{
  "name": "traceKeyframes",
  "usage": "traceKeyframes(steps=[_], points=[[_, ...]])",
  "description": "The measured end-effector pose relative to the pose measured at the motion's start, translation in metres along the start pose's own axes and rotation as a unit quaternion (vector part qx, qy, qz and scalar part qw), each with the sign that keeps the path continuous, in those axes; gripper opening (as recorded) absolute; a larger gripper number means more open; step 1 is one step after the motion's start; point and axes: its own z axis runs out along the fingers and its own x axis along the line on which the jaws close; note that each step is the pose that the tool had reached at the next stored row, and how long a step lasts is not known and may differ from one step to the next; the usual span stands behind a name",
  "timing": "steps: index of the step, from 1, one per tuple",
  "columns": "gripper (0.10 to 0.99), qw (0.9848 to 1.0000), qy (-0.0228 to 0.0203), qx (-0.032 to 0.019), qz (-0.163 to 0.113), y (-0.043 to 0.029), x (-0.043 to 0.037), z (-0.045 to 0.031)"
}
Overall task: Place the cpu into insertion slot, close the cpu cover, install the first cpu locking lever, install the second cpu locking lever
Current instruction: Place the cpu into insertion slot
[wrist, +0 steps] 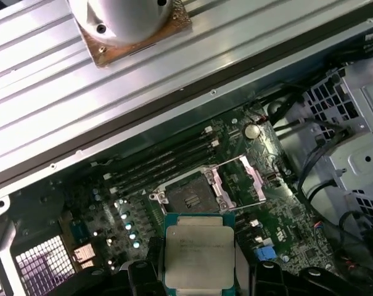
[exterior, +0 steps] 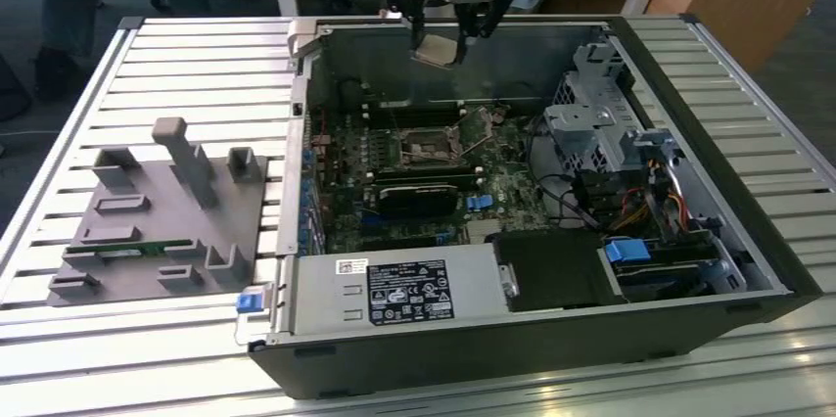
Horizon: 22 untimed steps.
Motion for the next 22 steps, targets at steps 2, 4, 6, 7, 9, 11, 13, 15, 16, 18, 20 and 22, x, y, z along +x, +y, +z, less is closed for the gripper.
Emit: traceKeyframes(steps=[2,4,6,7,9,11,13,15,16,18,20,22], points=[[0.541,0.9998,-0.0016,-0.0003,0.018,-0.0001,0.0000,0.0009],[0.541,0.9994,-0.0032,-0.0007,0.036,-0.0001,0.0000,0.0016],[0.541,0.9985,-0.0048,-0.0010,0.054,-0.0002,0.0000,0.0021],[0.541,0.9980,-0.0056,-0.0012,0.063,-0.0002,0.0000,0.0023],[0.541,0.9967,-0.0073,-0.0015,0.081,-0.0003,-0.0001,0.0027],[0.541,0.9951,-0.0088,-0.0020,0.099,-0.0003,-0.0001,0.0031],[0.541,0.9930,-0.0105,-0.0023,0.117,-0.0004,-0.0001,0.0035],[0.541,0.9907,-0.0121,-0.0027,0.135,-0.0004,-0.0001,0.0038],[0.541,0.9895,-0.0129,-0.0028,0.144,-0.0004,-0.0001,0.0040],[0.541,0.9867,-0.0145,-0.0032,0.162,-0.0004,-0.0001,0.0044],[0.541,0.9835,-0.0161,-0.0035,0.180,-0.0004,-0.0001,0.0048],[0.541,0.9801,-0.0177,-0.0039,0.198,-0.0005,-0.0001,0.0053]])
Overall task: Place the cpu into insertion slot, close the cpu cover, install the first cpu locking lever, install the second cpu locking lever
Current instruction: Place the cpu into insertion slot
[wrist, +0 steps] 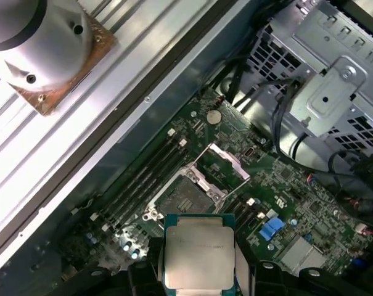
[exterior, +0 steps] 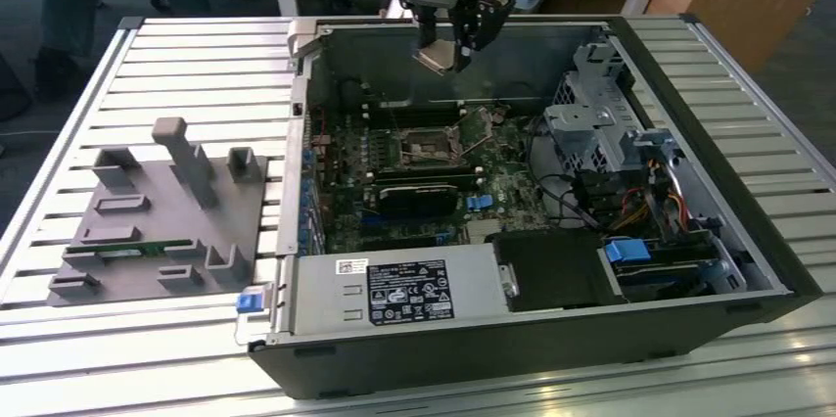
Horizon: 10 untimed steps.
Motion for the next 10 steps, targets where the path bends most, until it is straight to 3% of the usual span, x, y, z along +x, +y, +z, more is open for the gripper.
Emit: traceKeyframes(steps=[4,10], points=[[0.541,0.9995,-0.0028,-0.0006,0.031,-0.0001,0.0000,0.0007],[0.541,0.9974,-0.0064,-0.0014,0.071,0.0000,0.0002,0.0018]])
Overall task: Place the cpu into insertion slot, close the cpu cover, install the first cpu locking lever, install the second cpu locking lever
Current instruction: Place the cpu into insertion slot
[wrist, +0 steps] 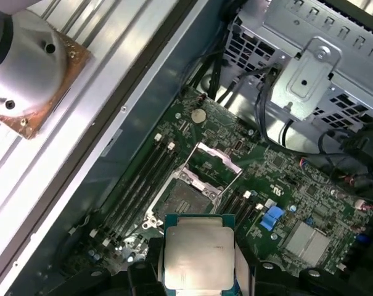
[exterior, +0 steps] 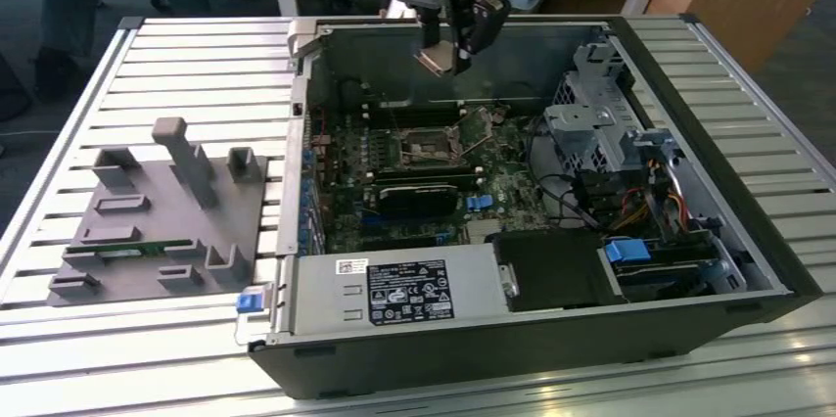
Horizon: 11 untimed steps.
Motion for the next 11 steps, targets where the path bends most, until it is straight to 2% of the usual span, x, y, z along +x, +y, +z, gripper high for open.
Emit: traceKeyframes(steps=[6,11], points=[[0.541,0.9991,-0.0037,-0.0008,0.041,-0.0002,0.0002,0.0018],[0.541,0.9971,-0.0075,-0.0011,0.076,-0.0011,0.0006,0.0062]])
